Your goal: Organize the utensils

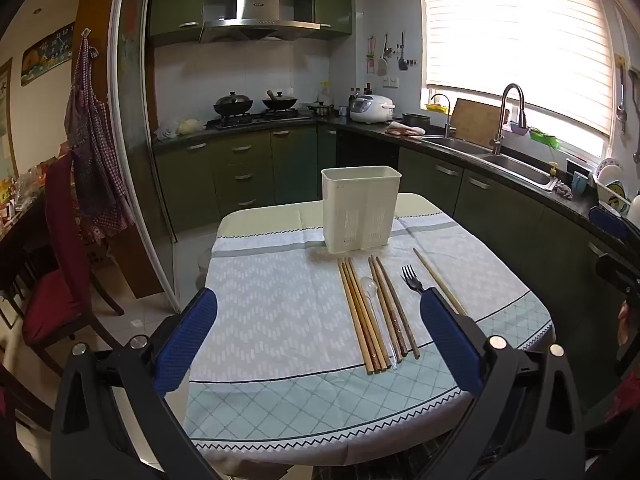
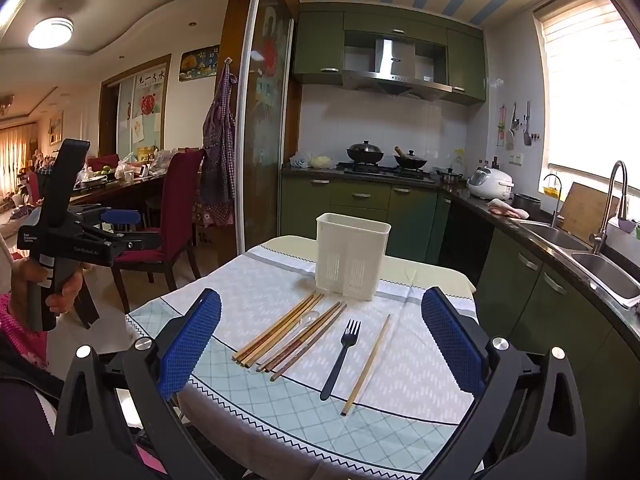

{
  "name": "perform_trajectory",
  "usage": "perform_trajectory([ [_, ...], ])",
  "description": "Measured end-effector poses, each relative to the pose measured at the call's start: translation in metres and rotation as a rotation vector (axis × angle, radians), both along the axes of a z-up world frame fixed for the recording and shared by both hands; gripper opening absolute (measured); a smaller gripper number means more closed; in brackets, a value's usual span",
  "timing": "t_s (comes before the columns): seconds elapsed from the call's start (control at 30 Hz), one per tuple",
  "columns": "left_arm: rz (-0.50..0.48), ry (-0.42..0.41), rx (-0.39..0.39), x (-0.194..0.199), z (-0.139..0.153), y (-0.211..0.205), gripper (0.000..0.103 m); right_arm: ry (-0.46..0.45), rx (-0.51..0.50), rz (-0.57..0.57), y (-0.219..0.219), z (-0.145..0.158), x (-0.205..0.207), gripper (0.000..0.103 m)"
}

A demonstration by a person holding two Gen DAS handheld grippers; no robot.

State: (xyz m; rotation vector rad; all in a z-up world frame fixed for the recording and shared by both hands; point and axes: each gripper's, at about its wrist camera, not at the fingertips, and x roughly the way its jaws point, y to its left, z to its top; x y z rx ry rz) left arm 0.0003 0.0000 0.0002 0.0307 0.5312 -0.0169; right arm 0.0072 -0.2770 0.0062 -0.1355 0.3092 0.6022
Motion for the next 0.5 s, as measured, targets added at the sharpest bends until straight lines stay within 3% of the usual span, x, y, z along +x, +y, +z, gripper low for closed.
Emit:
perform_trajectory([
  [0.5,0.002,-0.005,-0.02,-0.002,0.001,0.007,0.097,-0.007,0.001,0.0,0.0,0.0,-0.001,0.099],
])
